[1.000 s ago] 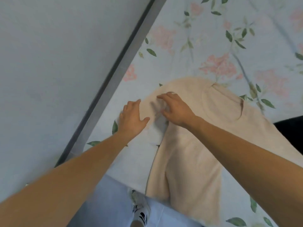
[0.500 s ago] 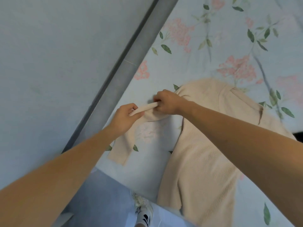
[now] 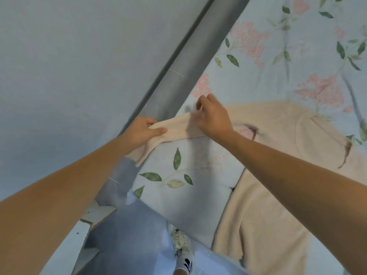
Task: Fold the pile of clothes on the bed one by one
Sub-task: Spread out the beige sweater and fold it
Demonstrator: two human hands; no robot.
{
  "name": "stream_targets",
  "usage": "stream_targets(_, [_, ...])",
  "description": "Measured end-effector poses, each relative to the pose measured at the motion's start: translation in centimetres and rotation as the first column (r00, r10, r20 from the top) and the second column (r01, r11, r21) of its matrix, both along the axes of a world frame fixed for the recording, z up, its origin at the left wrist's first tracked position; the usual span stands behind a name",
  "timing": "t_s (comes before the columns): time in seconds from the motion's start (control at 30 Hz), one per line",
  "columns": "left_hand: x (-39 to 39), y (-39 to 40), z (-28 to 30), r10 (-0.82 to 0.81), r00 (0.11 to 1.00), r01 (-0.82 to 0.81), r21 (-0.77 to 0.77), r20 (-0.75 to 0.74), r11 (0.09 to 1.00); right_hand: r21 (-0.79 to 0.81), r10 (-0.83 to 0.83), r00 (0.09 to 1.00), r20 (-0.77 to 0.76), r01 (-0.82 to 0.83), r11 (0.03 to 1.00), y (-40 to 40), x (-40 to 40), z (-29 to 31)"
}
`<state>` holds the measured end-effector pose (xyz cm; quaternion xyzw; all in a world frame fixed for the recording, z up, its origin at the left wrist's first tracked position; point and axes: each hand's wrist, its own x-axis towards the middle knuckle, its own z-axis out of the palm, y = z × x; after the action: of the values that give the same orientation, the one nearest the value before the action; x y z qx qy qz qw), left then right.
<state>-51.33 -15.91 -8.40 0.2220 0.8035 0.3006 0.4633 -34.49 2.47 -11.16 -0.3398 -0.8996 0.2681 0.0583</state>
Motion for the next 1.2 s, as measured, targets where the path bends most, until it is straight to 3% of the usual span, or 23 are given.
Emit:
stream_targets(0.07, [-0.5,-0.1,-0.2,0.021,0.998,-0.02,0.013,-0.052,1.0,-0.377,0.002,0.999,-0.054,-0.022,0.926,-2.9,-1.2,0.7])
stream_targets(0.13, [-0.8,-0.5,-0.1,0.047,0.998,-0.046,0.008,-0.041,0.999,-0.57,0.008,0.998,-0.056,-0.038,0.82,-5.6,-2.2,0.9])
stream_targets(0.33, [-2.6,-3.4,0.1,0.15,0.988,-0.15,0.007,-0.02,0.989,-0.751,-0.028,0.997,-0.065,-0.03,0.66,-10.5,-5.0,0.9])
stream_targets(0.47, [-2.7,-4.6,1.3,0.287,0.947,-0.301,0.081,0.145,0.95,-0.85,-0.062,0.996,-0.064,-0.022,0.526,-11.9,-5.1,1.6])
stream_targets(0.53, [-2.5,-4.9,1.7,0.278,0.923,-0.308,0.079,0.266,0.948,-0.863,-0.117,0.992,-0.049,0.017,0.504,-12.2,-5.1,1.9])
stream_targets(0.63, [-2.0,-4.9,1.7,0.165,0.903,-0.214,0.082,0.396,0.973,-0.813,-0.209,0.978,-0.014,0.111,0.571,-12.5,-4.7,1.8])
stream_targets(0.7, [-1.6,-4.4,1.5,0.126,0.907,-0.162,0.057,0.401,0.985,-0.779,-0.259,0.965,-0.029,0.14,0.611,-12.1,-3.9,1.7])
stream_targets(0.87, [1.1,-1.9,1.7,-0.108,0.926,0.087,0.075,0.362,0.993,-0.84,-0.272,0.961,-0.057,0.102,0.534,-10.7,-0.6,2.4])
stream_targets(1.0, [4.4,1.5,2.0,-0.33,0.807,0.325,0.098,0.49,0.941,-0.781,-0.227,0.972,-0.058,0.098,0.617,-8.7,4.1,1.9])
stream_targets(1.1, [7.9,4.5,2.3,-0.338,0.87,0.3,0.158,0.359,0.941,-0.685,-0.325,0.945,-0.039,0.211,0.697,-6.3,8.5,1.9])
stream_targets(1.2, [11.1,7.3,2.0,-0.284,0.959,0.275,0.248,0.001,0.929,-0.704,-0.454,0.89,-0.035,0.3,0.643,-3.9,13.0,2.7])
